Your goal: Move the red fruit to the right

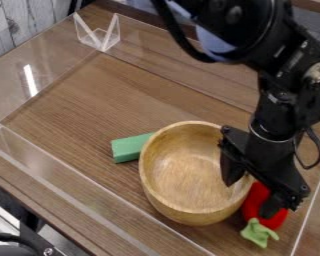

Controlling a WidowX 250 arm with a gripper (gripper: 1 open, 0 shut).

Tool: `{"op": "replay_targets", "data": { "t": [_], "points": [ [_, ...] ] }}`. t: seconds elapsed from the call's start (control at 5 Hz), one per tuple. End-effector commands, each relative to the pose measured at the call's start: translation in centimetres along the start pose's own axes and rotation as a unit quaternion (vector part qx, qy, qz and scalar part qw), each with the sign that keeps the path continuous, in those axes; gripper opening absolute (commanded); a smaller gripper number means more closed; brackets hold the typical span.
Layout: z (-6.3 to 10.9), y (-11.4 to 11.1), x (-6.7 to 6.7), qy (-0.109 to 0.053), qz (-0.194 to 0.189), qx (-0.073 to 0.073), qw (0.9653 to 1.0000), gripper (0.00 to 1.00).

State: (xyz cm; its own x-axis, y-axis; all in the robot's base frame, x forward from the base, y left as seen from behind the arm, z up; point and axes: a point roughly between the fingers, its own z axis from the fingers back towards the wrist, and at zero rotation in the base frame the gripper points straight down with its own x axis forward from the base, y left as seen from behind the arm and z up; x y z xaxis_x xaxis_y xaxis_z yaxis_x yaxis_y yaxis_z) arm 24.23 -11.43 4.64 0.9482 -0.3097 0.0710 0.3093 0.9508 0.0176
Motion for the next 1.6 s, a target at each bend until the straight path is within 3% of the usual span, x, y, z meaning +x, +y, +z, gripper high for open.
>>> {"op": "replay_targets", "data": {
  "t": [0.0, 1.4],
  "points": [
    [1.3, 0.3, 1.0, -0.026, 0.011, 0.000, 0.9996, 0.00],
    [2.5, 0.8, 1.8, -0.043, 0.013, 0.001, 0.9990, 0.00]
  ]
}}
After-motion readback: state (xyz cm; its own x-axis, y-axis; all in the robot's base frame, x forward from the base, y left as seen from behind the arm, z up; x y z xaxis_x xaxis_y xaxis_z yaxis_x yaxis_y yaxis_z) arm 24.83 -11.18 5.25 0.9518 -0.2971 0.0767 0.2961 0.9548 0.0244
